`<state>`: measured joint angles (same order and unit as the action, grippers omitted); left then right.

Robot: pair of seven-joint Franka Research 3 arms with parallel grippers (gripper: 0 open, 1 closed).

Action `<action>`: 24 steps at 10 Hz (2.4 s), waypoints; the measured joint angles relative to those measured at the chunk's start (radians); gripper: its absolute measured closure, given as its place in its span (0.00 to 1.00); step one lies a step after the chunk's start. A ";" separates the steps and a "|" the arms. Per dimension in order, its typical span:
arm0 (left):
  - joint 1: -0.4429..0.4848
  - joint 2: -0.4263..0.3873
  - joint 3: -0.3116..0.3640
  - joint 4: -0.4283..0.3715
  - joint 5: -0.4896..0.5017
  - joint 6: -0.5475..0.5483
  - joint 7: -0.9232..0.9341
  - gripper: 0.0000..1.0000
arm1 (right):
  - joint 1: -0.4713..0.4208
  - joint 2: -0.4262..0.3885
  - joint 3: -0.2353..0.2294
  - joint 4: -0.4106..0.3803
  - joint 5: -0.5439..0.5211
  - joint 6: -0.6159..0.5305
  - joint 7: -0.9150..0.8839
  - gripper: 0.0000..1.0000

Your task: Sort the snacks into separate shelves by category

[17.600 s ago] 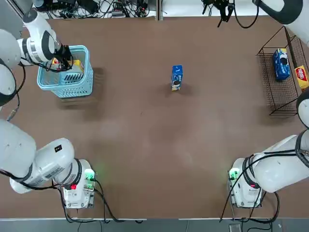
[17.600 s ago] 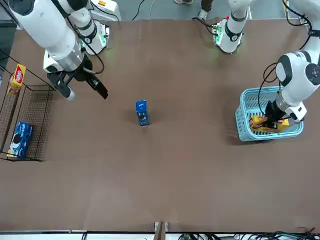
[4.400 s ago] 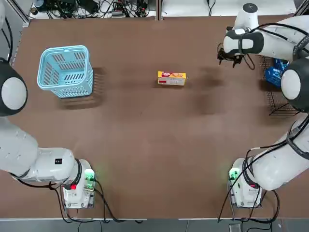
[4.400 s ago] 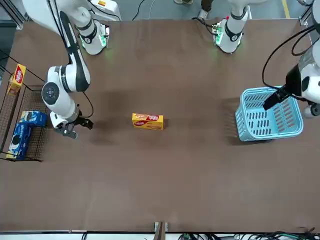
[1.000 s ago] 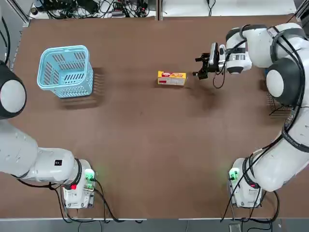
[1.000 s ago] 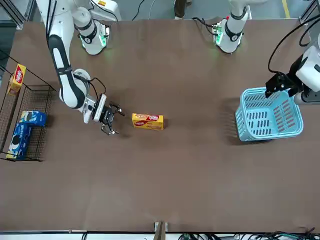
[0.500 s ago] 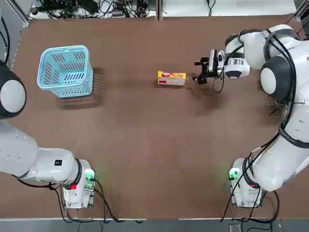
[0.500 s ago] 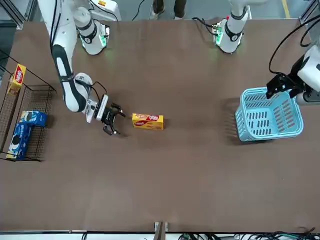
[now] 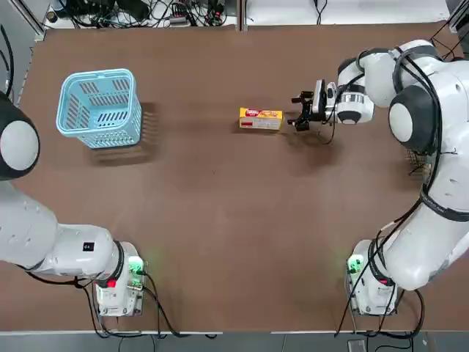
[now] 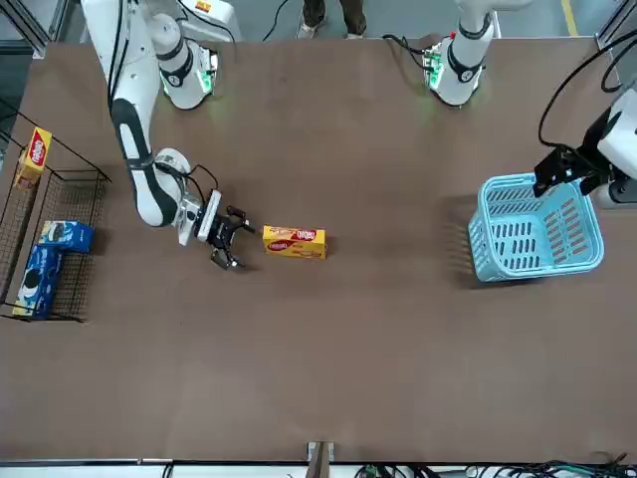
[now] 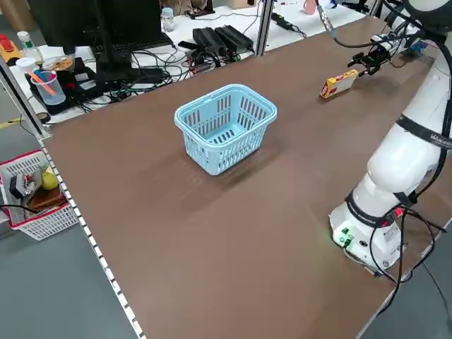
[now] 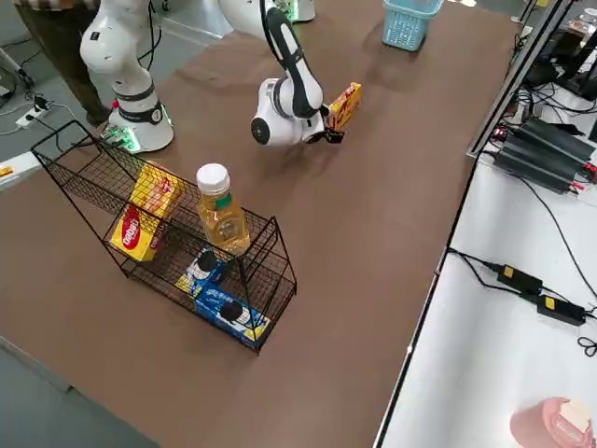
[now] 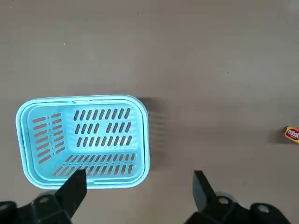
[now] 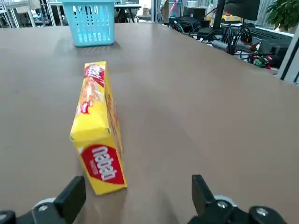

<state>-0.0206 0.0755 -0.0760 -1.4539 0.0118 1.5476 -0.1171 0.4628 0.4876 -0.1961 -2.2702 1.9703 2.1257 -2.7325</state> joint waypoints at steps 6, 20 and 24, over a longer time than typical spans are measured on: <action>0.002 0.002 0.001 0.000 0.002 0.006 0.000 0.00 | 0.004 0.013 0.040 0.012 0.034 0.000 -0.020 0.00; 0.002 0.002 0.001 0.004 0.002 0.015 0.000 0.00 | -0.034 0.043 0.073 0.036 0.048 -0.005 -0.028 0.69; 0.002 0.002 0.001 0.005 0.002 0.018 0.000 0.00 | -0.087 -0.056 0.074 0.050 0.037 0.117 0.021 0.74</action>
<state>-0.0189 0.0777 -0.0753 -1.4493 0.0135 1.5659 -0.1171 0.3762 0.4319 -0.1221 -2.2198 2.0068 2.2426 -2.7110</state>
